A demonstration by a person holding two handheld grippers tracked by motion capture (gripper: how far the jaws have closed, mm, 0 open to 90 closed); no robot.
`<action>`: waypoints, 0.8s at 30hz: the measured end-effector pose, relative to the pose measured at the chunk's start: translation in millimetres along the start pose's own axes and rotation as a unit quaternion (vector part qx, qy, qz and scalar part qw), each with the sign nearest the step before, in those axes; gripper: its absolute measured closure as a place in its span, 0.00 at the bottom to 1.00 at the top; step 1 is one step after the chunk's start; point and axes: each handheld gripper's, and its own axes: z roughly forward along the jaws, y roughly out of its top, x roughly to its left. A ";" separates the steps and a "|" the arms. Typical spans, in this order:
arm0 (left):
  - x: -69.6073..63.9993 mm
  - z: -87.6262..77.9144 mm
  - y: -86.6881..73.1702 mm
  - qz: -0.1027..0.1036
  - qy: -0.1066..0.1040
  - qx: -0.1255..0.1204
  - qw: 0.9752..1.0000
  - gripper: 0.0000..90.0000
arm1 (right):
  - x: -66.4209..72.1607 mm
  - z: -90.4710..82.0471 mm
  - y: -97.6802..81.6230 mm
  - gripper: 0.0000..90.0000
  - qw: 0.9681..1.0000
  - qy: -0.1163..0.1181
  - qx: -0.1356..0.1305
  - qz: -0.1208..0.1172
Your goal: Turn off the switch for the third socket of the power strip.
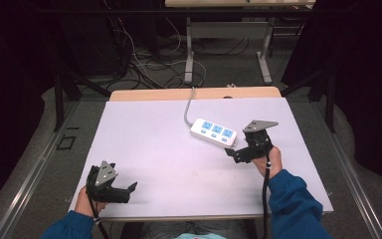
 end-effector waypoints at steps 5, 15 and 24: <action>1.1 -0.5 0.3 0.005 0.003 -0.001 1.000 0.01 | 1.2 -8.0 -7.0 0.00 1.000 -0.006 -0.001 -0.001; 0.8 -0.8 0.3 0.006 0.004 -0.001 1.000 0.01 | 8.5 -20.8 -23.6 0.00 1.000 -0.011 0.005 -0.005; 0.7 -1.1 0.2 0.006 0.003 -0.001 1.000 0.01 | 12.1 -29.4 -36.7 0.00 1.000 -0.018 0.010 -0.009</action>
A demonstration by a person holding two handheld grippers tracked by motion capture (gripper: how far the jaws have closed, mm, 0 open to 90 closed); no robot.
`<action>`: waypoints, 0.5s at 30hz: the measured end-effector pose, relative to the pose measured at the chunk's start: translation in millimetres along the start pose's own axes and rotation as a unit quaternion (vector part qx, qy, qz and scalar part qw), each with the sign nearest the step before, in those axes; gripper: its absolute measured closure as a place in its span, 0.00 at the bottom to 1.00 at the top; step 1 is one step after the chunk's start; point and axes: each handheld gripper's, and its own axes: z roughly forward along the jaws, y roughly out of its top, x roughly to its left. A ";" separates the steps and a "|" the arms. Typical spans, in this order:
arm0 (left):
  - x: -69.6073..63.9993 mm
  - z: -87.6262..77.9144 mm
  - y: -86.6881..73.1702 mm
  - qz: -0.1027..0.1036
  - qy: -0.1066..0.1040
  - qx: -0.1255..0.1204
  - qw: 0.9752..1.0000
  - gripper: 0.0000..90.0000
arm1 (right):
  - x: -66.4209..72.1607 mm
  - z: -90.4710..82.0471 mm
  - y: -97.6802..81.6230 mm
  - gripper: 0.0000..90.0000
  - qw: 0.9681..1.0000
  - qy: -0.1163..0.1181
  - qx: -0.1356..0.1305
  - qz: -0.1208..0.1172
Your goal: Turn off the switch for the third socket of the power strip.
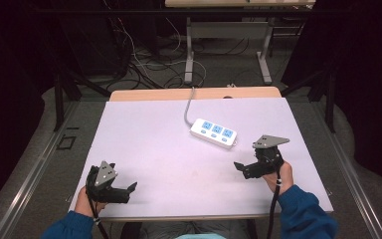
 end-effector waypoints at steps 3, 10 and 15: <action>-0.3 0.0 -0.2 -0.002 -0.001 0.002 1.000 0.01 | 0.4 -2.9 -3.3 0.00 1.000 -0.001 0.004 0.002; 0.7 -0.1 -0.5 -0.001 0.002 -0.001 1.000 0.01 | 2.3 -6.4 -14.1 0.00 1.000 -0.005 0.014 0.002; 1.0 -0.9 -0.4 0.000 0.001 0.001 1.000 0.01 | 4.9 -7.3 -19.2 0.00 1.000 -0.004 0.017 0.002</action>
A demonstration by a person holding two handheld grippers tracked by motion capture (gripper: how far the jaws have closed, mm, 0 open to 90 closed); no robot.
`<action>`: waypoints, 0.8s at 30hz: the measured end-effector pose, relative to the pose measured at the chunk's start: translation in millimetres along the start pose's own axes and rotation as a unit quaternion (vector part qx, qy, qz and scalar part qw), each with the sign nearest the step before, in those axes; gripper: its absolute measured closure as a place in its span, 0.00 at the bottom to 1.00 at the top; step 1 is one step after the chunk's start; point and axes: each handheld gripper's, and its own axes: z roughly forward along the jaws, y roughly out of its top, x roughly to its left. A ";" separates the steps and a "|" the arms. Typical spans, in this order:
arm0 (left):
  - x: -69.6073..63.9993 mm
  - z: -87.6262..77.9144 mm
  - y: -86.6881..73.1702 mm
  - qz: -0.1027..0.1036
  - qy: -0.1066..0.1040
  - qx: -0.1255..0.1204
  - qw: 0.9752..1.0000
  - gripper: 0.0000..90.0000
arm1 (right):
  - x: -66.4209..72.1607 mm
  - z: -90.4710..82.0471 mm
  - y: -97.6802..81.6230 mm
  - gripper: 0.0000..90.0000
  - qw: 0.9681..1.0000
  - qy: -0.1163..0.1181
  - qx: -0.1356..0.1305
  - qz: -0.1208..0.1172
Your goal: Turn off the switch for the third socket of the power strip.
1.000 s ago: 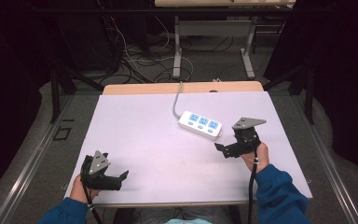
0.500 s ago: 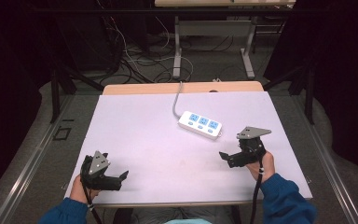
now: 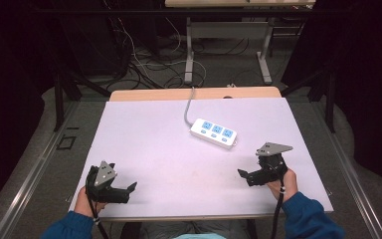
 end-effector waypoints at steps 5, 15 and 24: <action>-0.2 -0.5 -0.1 0.000 -0.002 0.001 1.000 0.01 | 2.2 -3.0 -4.6 0.00 1.000 -0.006 0.000 0.000; -0.6 -0.1 -0.2 0.000 0.001 -0.001 1.000 0.01 | 5.3 -11.0 -15.4 0.00 1.000 -0.014 -0.003 0.001; -0.1 0.2 -0.3 0.001 0.002 -0.001 1.000 0.01 | 7.5 -11.9 -18.4 0.00 1.000 -0.017 0.006 -0.003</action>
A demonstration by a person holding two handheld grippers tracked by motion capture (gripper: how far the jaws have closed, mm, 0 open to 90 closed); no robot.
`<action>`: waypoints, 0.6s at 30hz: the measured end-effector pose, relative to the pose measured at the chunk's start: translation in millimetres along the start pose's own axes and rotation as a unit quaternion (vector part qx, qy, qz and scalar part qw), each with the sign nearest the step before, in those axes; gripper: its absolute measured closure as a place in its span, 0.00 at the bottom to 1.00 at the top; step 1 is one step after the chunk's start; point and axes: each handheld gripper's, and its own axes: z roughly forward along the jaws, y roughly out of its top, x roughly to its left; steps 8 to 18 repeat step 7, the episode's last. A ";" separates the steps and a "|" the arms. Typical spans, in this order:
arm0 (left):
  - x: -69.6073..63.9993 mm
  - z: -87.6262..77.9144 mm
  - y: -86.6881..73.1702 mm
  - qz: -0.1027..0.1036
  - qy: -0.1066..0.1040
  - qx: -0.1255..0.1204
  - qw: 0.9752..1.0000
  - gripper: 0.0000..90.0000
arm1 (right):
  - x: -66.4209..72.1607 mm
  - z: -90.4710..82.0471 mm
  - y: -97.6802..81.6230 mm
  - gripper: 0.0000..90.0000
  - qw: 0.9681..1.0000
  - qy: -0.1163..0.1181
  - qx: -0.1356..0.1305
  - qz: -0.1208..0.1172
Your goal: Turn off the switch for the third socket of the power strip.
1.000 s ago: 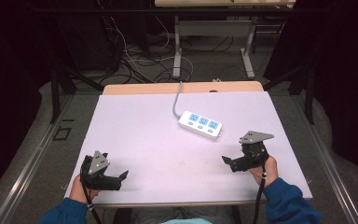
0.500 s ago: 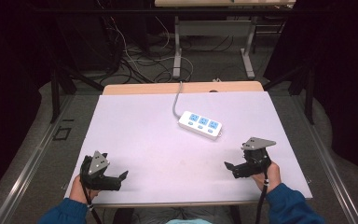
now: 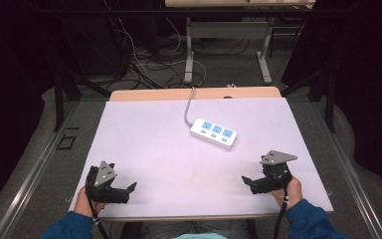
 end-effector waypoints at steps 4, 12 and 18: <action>-0.5 0.1 0.1 0.000 -0.001 0.000 1.000 0.01 | 0.3 -0.2 0.0 0.00 1.000 -0.003 -0.002 -0.001; -0.5 0.1 0.1 0.000 0.000 0.000 1.000 0.01 | -0.2 -0.4 0.2 0.00 1.000 -0.003 -0.003 -0.005; -0.5 0.1 0.1 0.000 0.000 0.000 1.000 0.01 | -0.2 -0.4 0.2 0.00 1.000 -0.003 -0.003 -0.005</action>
